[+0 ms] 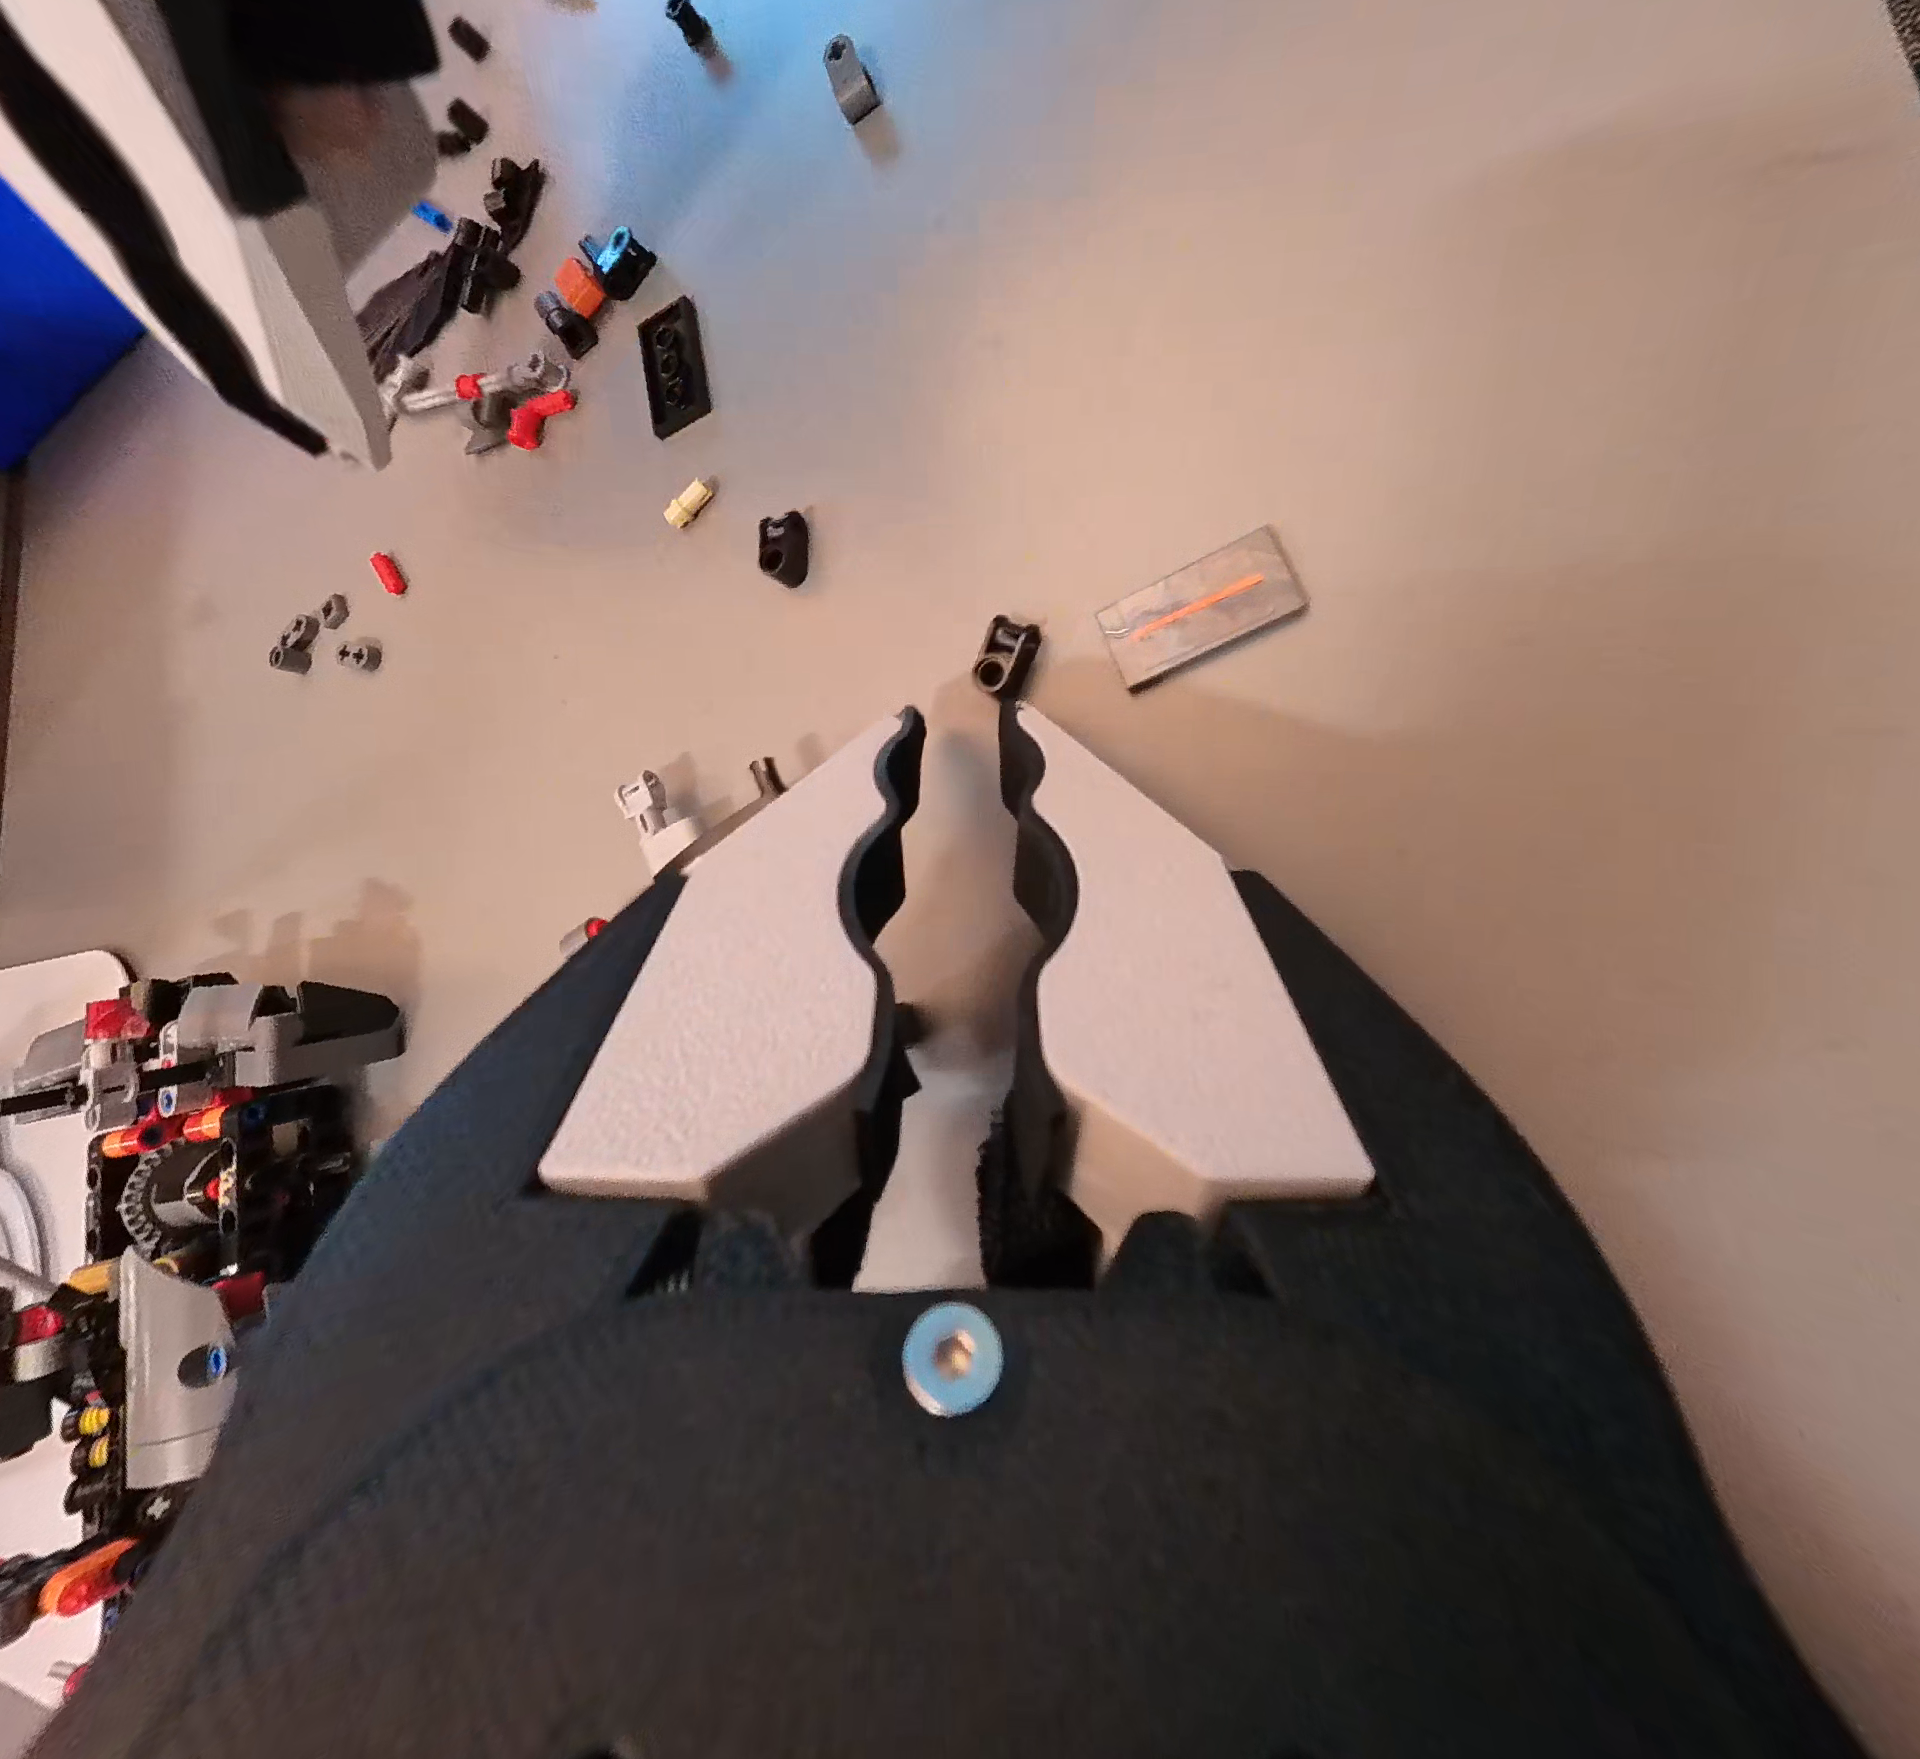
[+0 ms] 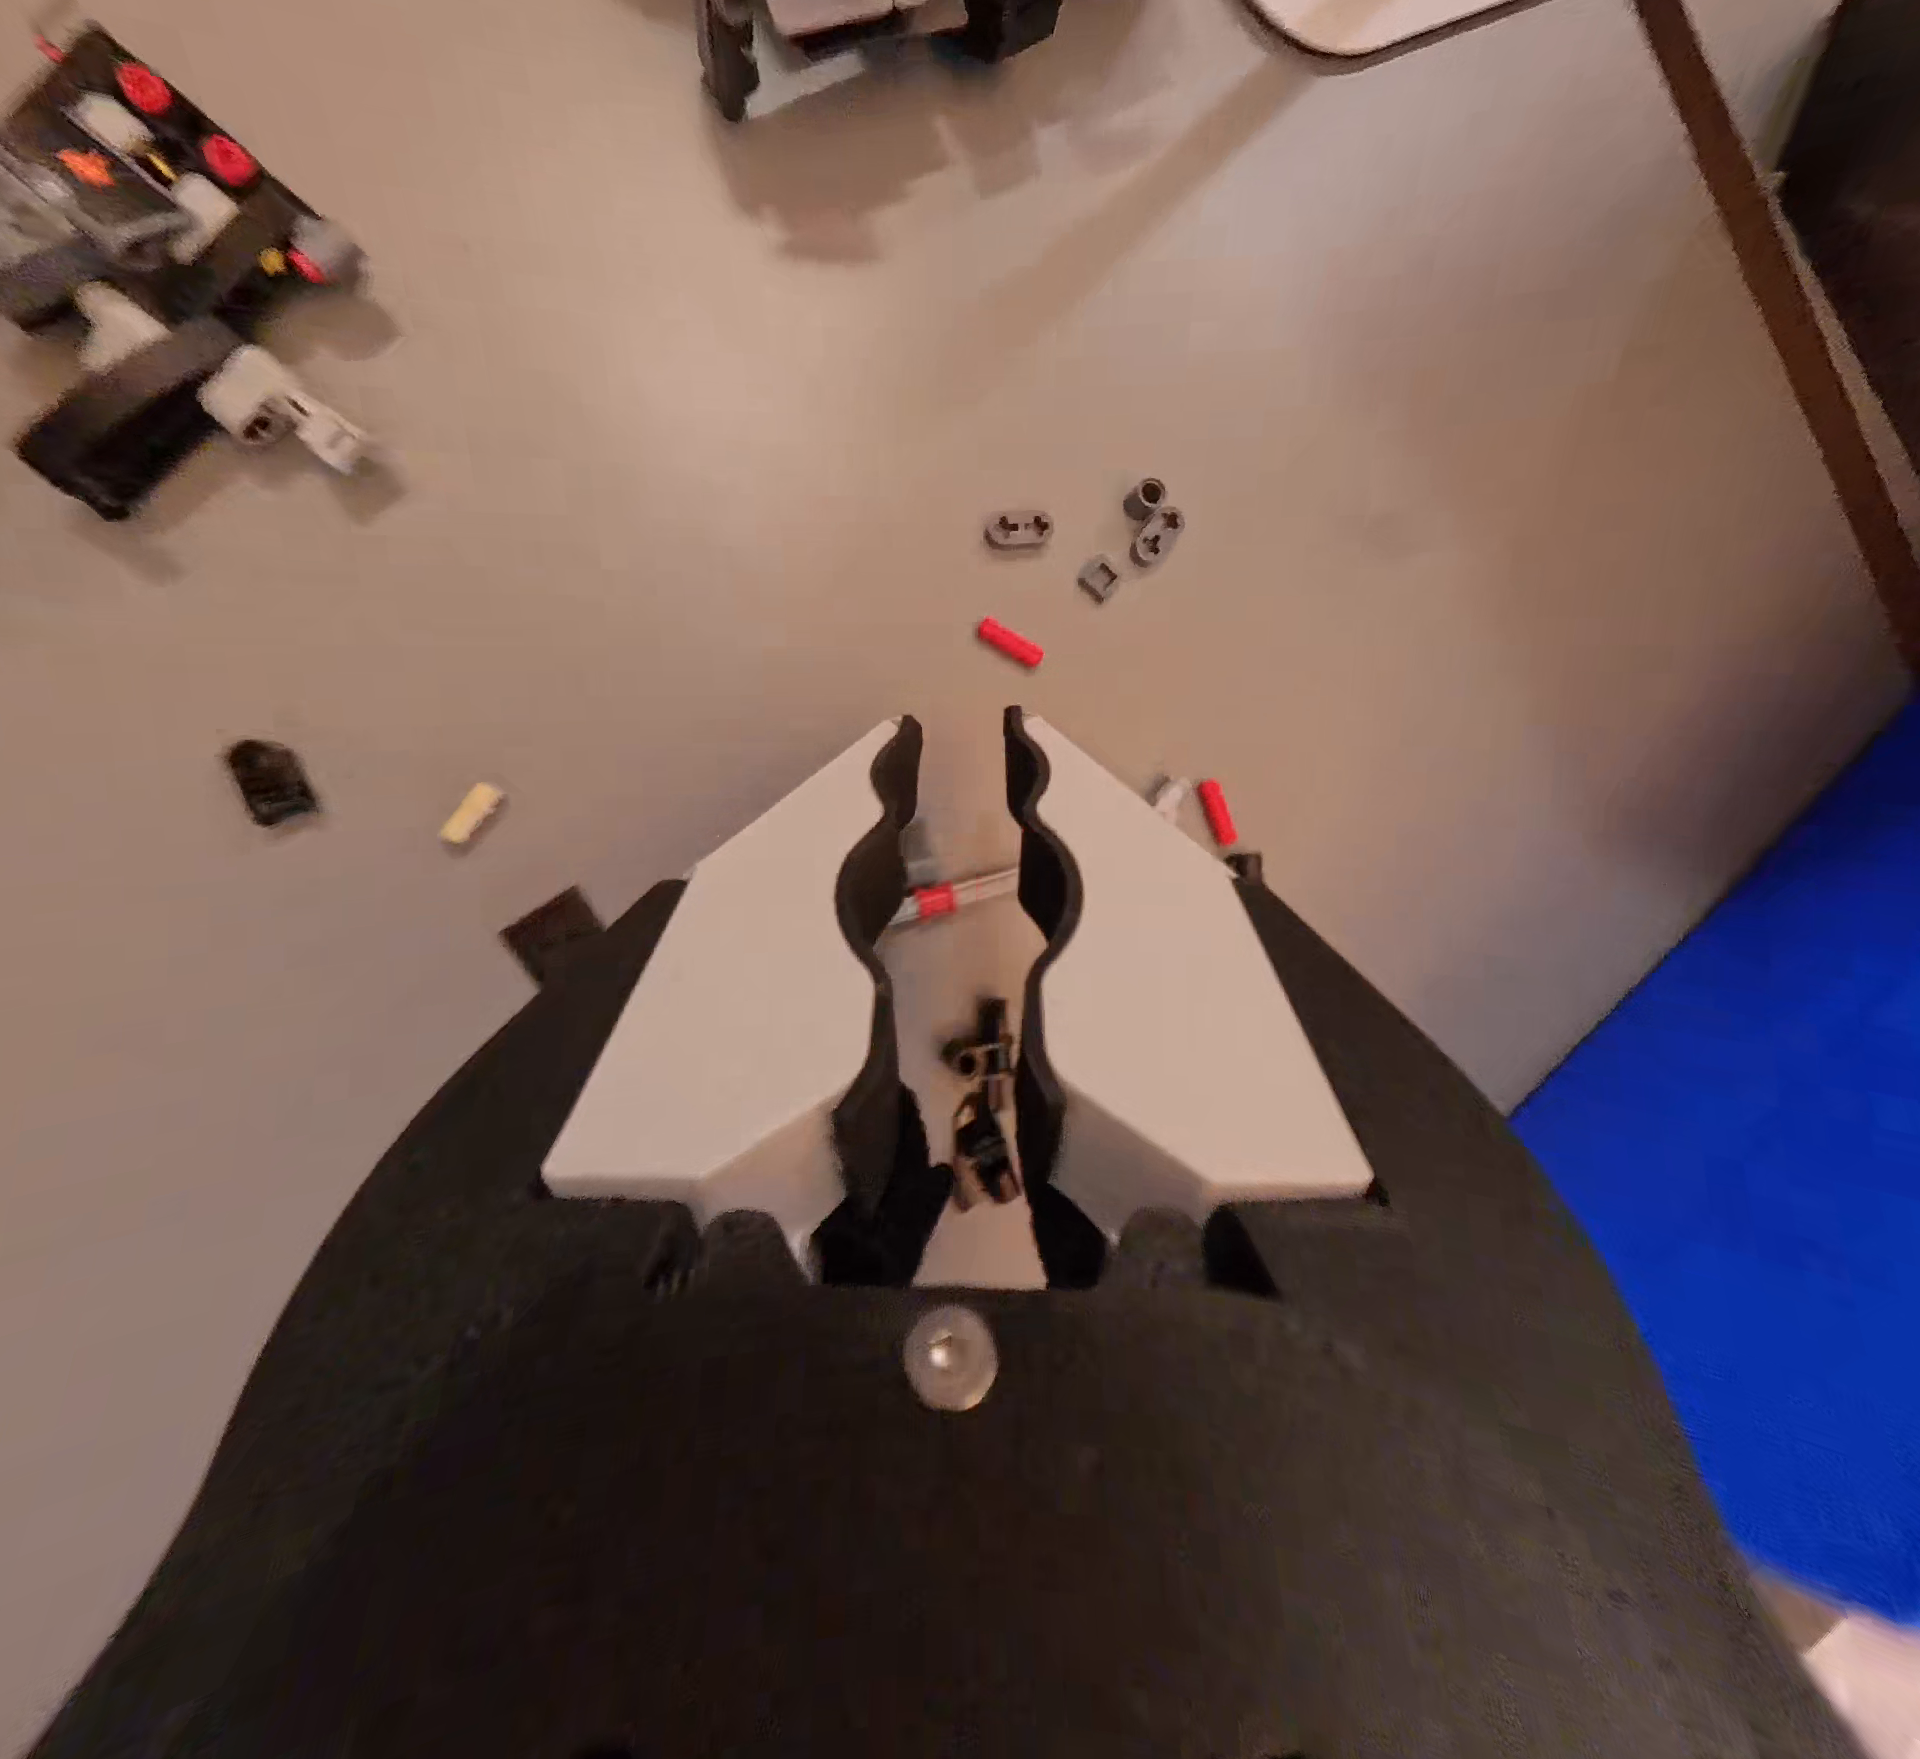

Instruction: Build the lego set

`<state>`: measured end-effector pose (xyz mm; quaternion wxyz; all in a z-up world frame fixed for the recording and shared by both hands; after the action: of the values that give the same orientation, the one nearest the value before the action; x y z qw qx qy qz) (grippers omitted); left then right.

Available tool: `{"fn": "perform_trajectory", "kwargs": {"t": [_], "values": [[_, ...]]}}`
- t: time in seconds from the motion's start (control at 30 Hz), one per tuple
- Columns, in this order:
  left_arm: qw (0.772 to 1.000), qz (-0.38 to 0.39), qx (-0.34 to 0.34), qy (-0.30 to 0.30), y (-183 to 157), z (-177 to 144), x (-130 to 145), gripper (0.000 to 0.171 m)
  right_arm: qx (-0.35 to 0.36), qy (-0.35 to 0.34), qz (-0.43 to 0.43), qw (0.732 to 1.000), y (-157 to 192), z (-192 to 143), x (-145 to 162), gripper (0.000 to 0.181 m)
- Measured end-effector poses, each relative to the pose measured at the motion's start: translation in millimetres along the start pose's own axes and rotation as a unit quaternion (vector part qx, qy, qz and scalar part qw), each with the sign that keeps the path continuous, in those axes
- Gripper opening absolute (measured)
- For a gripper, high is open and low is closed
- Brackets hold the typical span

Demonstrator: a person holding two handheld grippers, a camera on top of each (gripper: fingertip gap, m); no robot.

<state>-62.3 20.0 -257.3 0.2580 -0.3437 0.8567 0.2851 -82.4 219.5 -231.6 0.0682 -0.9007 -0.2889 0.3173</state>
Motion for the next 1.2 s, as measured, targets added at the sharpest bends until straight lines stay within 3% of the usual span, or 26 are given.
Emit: {"fn": "perform_trajectory", "kwargs": {"t": [0.33,0.47,0.63,0.7,0.77,0.9,1.07,1.2], "values": [[1.000,-0.001,0.004,0.000,-1.1,0.4,0.6,0.011,-0.085,0.086,-0.125,0.985,-22.5,34.7,-8.8,0.015],[1.000,-0.003,0.005,0.000,-0.8,-0.2,1.2,0.011,-0.131,0.090,-0.108,0.981,-22.3,40.7,-9.8,0.002],[1.000,-0.004,0.001,-0.001,0.6,-1.3,1.8,0.013,-0.150,0.091,-0.071,0.982,-20.1,37.9,-8.1,0.001],[1.000,-0.006,-0.009,-0.010,3.6,-4.0,0.4,0.013,-0.171,0.067,-0.042,0.982,-11.8,29.2,-10.1,0.001],[0.999,-0.011,-0.034,-0.032,10.4,-10.3,-5.2,0.013,-0.225,-0.001,0.009,0.974,7.0,11.7,-24.2,0.001],[0.984,-0.004,-0.142,-0.112,31.8,-32.6,-25.8,0.014,-0.356,-0.131,0.090,0.921,55.4,-24.1,-51.8,0.001],[0.968,0.024,-0.204,-0.141,35.6,-41.1,-35.0,0.015,-0.449,-0.181,0.134,0.865,89.1,-40.2,-61.7,0.001],[0.966,0.044,-0.211,-0.143,32.1,-40.7,-37.4,0.012,-0.466,-0.195,0.146,0.851,90.9,-43.0,-65.6,0.001]]}}
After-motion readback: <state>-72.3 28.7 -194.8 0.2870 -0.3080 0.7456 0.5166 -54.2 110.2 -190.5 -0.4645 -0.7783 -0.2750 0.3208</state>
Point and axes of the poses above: each gripper's, where its closed fingertips meet, z out along the fingers, x out of its underside, y = z × x across the jaws, the point moved 5 cm from there along -z, back along the fingers, and after that the axes turned 9 degrees about -z, right-handed, at the moved point
